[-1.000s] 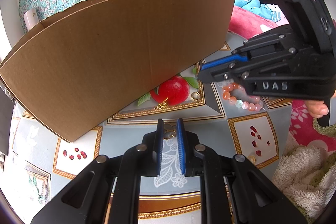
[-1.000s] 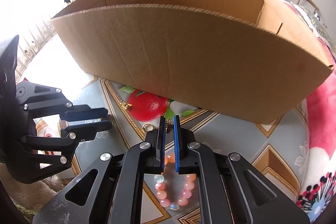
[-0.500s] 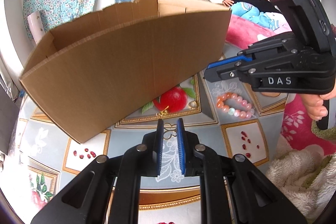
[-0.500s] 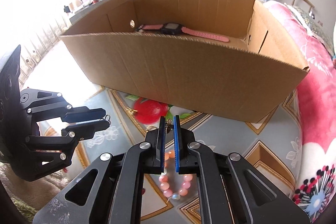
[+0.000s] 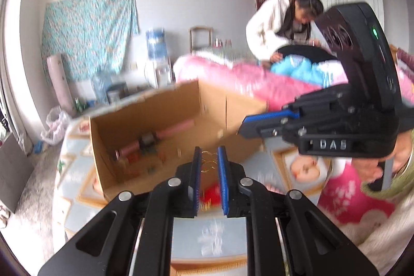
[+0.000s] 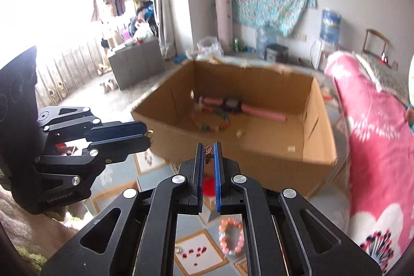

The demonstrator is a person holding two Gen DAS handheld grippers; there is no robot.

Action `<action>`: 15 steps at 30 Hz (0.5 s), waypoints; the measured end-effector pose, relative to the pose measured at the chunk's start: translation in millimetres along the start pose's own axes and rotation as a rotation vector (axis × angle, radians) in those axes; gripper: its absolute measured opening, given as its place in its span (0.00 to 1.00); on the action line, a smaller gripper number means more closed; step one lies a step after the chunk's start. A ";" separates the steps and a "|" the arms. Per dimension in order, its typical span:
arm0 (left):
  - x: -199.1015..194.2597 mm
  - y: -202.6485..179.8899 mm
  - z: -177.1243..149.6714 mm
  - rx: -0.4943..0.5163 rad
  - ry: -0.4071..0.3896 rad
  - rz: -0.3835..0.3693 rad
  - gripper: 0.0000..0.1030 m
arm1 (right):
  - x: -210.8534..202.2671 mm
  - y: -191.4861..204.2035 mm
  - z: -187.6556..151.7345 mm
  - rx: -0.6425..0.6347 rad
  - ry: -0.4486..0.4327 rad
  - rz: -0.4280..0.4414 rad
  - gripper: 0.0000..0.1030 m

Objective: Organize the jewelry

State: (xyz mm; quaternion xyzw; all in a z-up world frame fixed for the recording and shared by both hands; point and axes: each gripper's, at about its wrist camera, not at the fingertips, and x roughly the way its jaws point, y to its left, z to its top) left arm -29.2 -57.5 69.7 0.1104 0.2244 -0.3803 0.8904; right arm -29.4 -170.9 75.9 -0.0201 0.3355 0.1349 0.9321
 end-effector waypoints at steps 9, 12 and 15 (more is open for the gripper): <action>57.7 39.9 41.9 -0.117 0.065 -0.080 0.12 | 31.1 -43.1 53.9 0.014 -0.026 0.055 0.05; 91.7 50.2 49.2 -0.181 0.145 -0.136 0.12 | 57.7 -67.3 66.1 0.049 0.049 0.075 0.05; 125.6 53.2 49.6 -0.233 0.219 -0.196 0.12 | 86.6 -87.9 74.0 0.091 0.140 0.088 0.05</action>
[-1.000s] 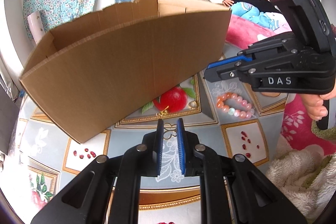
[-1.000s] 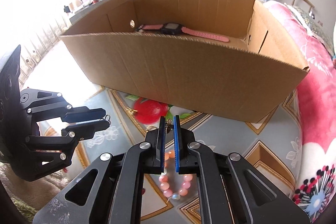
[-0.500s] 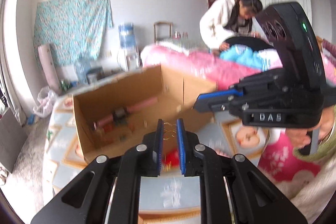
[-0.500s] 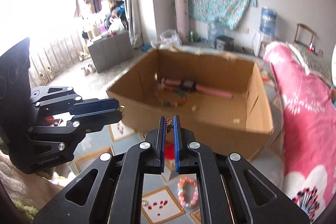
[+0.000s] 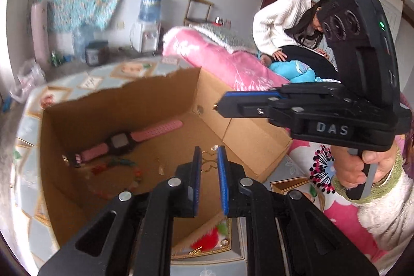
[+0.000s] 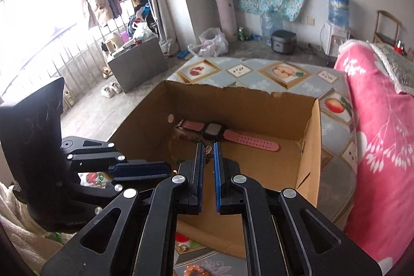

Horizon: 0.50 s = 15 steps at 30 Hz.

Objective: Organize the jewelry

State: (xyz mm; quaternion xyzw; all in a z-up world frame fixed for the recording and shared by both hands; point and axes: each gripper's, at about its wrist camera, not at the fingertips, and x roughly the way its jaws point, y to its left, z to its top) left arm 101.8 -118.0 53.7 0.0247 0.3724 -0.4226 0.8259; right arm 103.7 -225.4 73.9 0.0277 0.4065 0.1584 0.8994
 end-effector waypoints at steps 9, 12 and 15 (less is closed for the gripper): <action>51.9 10.6 4.0 -0.121 0.157 -0.037 0.23 | 46.4 -32.5 8.9 0.042 0.147 -0.023 0.10; 49.3 15.2 4.1 -0.139 0.141 -0.039 0.29 | 46.5 -37.9 9.4 0.057 0.130 -0.017 0.11; 43.5 18.8 4.4 -0.152 0.124 -0.041 0.30 | 42.1 -38.3 10.4 0.053 0.099 -0.032 0.16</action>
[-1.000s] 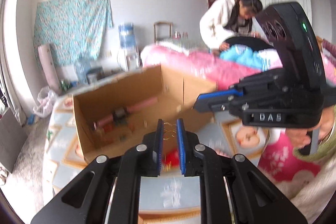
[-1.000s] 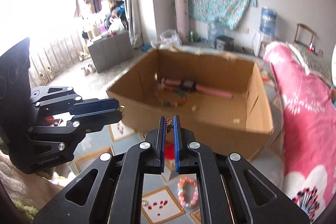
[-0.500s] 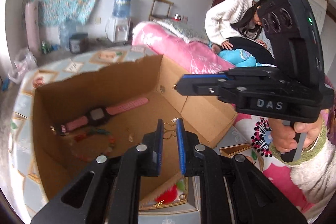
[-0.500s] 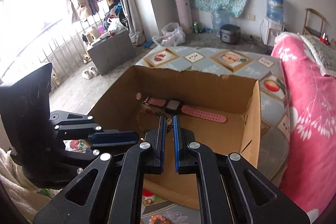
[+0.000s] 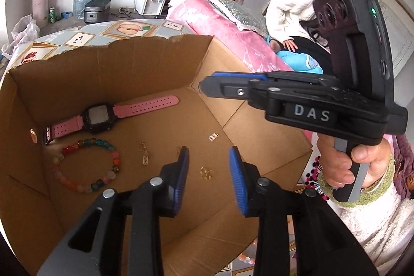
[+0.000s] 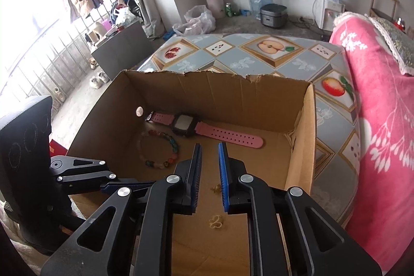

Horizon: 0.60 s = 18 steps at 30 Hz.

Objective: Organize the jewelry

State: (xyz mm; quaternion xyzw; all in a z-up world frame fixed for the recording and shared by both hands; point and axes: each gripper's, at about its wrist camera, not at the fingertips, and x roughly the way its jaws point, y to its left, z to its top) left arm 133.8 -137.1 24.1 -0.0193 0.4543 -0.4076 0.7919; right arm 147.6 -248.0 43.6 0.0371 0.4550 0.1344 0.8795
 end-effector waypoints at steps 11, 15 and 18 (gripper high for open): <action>-70.1 -10.0 -8.5 0.065 -0.181 0.044 0.36 | -63.8 7.9 -12.5 0.028 -0.192 -0.014 0.39; -115.1 -17.4 -38.6 0.173 -0.282 0.144 0.51 | -105.3 19.2 -41.6 0.013 -0.312 0.014 0.54; -141.6 -13.6 -67.1 0.198 -0.309 0.199 0.59 | -124.2 27.3 -74.0 0.000 -0.354 0.033 0.57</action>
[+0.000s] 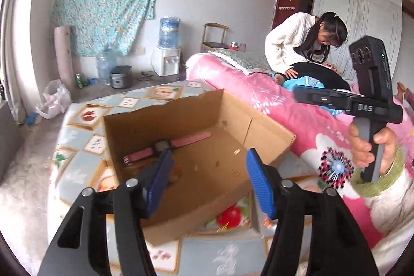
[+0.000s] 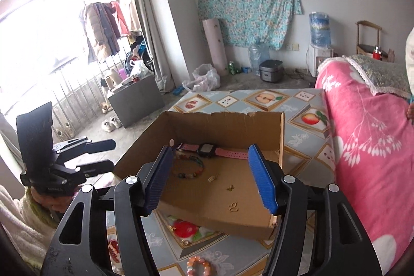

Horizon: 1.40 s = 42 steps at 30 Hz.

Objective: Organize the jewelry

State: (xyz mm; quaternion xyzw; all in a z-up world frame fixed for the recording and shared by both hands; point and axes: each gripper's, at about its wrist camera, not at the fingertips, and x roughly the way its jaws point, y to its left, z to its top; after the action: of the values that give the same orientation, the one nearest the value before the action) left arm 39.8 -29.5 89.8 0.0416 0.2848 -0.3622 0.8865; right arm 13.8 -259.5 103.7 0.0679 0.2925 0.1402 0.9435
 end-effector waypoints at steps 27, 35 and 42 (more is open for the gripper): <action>70.7 -22.2 -130.4 0.070 0.272 0.133 0.68 | 103.4 54.5 -124.2 0.038 0.399 -0.071 0.38; 71.4 -33.9 -129.1 0.108 0.244 0.101 0.68 | 107.2 49.9 -126.3 0.039 0.414 -0.069 0.38; 75.5 -40.7 -129.2 0.154 0.250 0.096 0.68 | 102.2 59.1 -134.5 -0.004 0.425 -0.075 0.35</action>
State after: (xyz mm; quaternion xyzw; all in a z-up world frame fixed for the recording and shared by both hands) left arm -5.2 -69.9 -53.1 0.1677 0.3619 -0.3323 0.8547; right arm 4.3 -166.0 -48.6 0.0239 0.4870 0.1169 0.8652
